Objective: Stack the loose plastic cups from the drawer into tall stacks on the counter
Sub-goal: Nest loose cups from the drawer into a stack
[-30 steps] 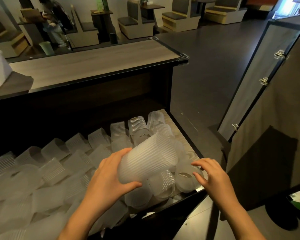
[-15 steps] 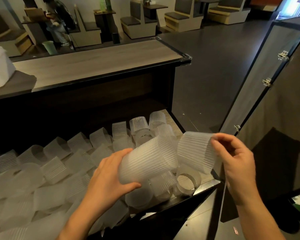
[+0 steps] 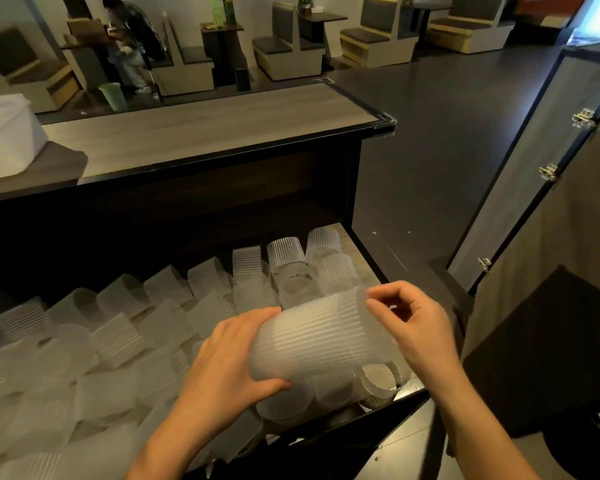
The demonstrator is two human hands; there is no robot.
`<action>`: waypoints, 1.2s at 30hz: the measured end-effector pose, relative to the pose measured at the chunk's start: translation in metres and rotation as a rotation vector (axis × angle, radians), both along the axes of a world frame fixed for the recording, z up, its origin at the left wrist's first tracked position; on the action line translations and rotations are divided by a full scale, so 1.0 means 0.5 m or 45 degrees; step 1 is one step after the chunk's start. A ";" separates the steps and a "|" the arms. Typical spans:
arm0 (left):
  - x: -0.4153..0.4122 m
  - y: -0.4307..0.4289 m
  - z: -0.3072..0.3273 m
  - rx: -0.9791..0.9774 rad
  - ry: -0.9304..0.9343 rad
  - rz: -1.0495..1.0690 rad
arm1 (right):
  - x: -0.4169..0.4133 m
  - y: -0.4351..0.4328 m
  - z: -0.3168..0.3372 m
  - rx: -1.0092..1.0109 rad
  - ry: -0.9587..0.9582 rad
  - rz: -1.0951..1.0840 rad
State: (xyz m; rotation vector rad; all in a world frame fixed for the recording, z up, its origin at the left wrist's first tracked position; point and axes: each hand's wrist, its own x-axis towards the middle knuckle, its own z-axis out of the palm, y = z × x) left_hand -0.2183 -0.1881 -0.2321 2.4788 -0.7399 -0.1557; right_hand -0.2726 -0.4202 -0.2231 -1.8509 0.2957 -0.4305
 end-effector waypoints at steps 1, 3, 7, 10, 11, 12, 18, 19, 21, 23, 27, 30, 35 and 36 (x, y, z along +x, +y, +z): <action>0.001 -0.001 0.000 0.004 0.014 -0.006 | 0.003 0.008 -0.007 -0.045 -0.003 0.032; 0.003 0.000 0.000 0.004 0.032 -0.020 | 0.008 0.017 -0.022 -0.095 -0.023 0.068; 0.007 0.012 -0.002 0.006 0.039 0.010 | 0.021 -0.017 -0.050 -0.203 -0.058 0.008; 0.009 0.019 -0.002 -0.007 0.033 0.054 | 0.034 -0.063 -0.085 -0.533 0.097 -0.047; 0.010 0.023 -0.002 -0.011 0.031 0.071 | 0.041 -0.072 -0.099 -0.613 0.156 -0.038; 0.010 0.025 -0.002 -0.008 0.032 0.077 | 0.044 -0.079 -0.113 -0.668 0.214 -0.033; 0.009 0.041 -0.003 -0.008 0.019 0.125 | 0.072 -0.069 -0.165 -0.710 0.383 -0.049; 0.009 0.043 -0.003 -0.006 0.017 0.129 | 0.075 -0.066 -0.168 -0.699 0.370 -0.082; 0.008 0.046 -0.003 -0.007 0.020 0.136 | 0.081 -0.064 -0.171 -0.661 0.337 -0.143; 0.008 0.049 -0.003 -0.015 0.025 0.141 | 0.084 -0.064 -0.167 -0.630 0.302 -0.185; 0.007 0.053 -0.005 -0.006 0.022 0.141 | 0.081 -0.064 -0.126 -0.467 0.148 -0.236; 0.006 0.051 -0.007 -0.001 0.019 0.135 | 0.070 -0.061 -0.064 -0.256 0.040 -0.230; 0.007 0.047 -0.006 -0.003 0.026 0.125 | 0.043 -0.049 0.028 0.110 -0.093 -0.164; 0.007 0.047 -0.006 -0.006 0.023 0.125 | 0.039 -0.047 0.038 0.148 -0.103 -0.158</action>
